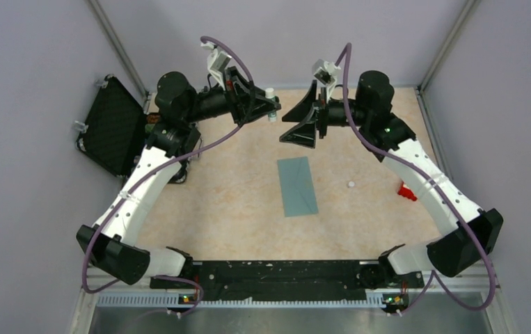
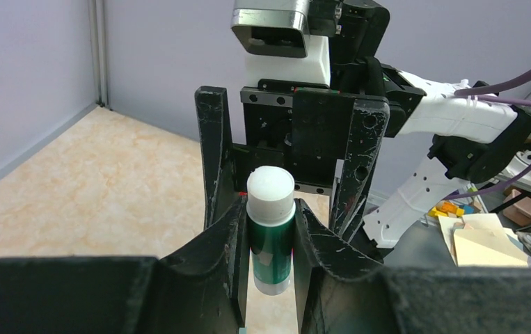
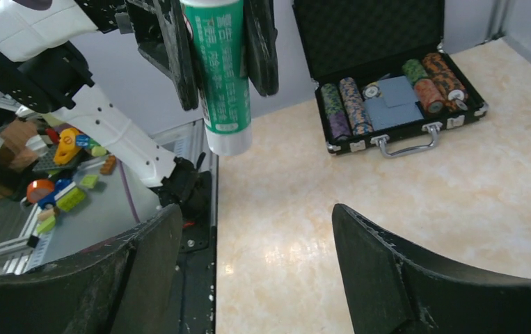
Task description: Place the letter into the envelope and seal it
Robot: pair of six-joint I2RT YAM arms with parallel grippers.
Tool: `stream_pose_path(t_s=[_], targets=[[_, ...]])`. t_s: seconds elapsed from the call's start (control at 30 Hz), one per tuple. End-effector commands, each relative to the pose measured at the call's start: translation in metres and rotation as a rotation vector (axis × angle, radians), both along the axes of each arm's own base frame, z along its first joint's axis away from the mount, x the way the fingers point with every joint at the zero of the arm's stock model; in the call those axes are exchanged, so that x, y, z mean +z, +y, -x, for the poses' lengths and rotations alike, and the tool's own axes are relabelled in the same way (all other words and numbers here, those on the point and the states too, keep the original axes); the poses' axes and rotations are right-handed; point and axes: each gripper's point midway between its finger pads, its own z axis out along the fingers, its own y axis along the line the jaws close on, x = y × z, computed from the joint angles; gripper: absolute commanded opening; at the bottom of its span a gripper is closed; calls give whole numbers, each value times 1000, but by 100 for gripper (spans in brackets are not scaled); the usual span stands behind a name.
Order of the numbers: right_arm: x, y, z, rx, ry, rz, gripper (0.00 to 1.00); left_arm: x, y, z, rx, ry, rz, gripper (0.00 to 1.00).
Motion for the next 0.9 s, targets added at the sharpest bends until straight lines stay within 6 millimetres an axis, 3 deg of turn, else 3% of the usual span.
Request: stream_pose_path(t_s=[0.0,0.2,0.57,0.73,0.87], targets=[[41,11,16,95,-74,-78,75,20,1,6,-25,-49,30,0],[51,19,16,95,-76,-102,62,17,0,3,-16,-40,33,0],[55,26,2,65,-65,-121,52,16,-2,-3,-4,-19,44,0],[56,27,2,67,-62,-124,35,15,-2,-8,9,-11,44,0],[55,27,1,66,-62,-126,33,12,-3,-10,13,-8,41,0]])
